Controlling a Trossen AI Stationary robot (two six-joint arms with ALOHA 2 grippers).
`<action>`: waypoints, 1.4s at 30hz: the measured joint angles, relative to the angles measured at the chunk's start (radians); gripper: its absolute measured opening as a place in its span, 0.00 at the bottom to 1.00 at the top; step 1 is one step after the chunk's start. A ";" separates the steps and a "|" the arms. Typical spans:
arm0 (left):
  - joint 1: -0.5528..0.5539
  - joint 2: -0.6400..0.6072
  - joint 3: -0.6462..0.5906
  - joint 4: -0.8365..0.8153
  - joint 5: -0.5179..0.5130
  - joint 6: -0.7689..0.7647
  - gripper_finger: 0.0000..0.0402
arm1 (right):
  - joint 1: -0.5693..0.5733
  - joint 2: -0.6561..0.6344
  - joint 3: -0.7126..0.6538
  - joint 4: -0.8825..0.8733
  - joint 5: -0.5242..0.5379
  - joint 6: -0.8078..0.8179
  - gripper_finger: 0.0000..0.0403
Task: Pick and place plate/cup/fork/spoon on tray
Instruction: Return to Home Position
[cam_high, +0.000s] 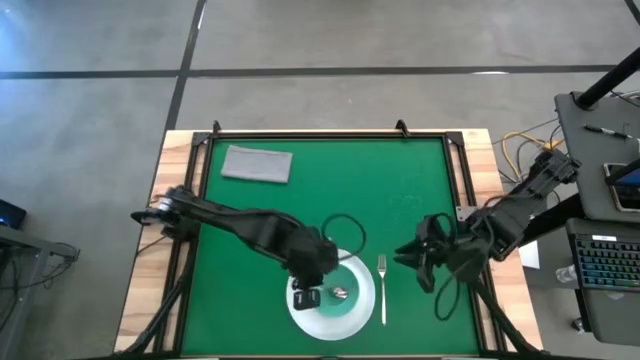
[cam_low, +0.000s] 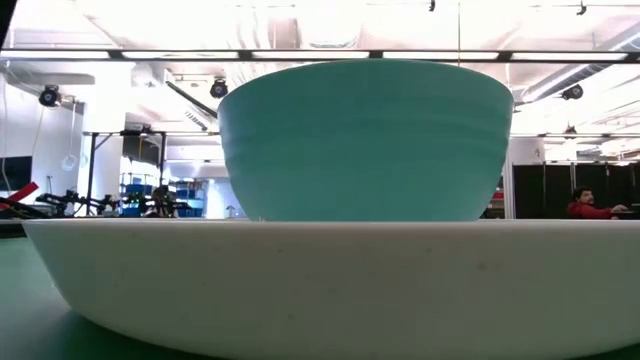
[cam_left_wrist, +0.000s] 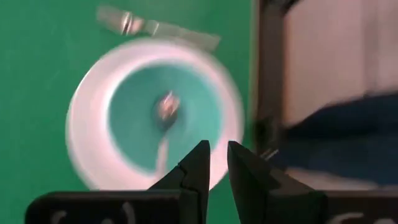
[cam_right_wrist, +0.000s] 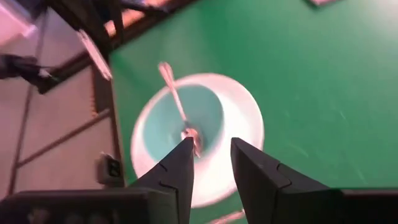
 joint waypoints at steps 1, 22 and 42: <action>0.002 -0.021 0.000 0.034 0.001 -0.035 0.10 | 0.000 0.000 0.026 -0.002 0.003 -0.004 0.24; 0.040 -0.169 -0.436 1.253 0.620 0.275 0.10 | -0.023 -0.014 -0.241 1.133 -0.527 -0.653 0.24; 0.366 -1.012 -1.209 1.275 0.159 0.242 0.10 | -0.155 -0.822 -0.658 0.851 -0.299 -0.687 0.22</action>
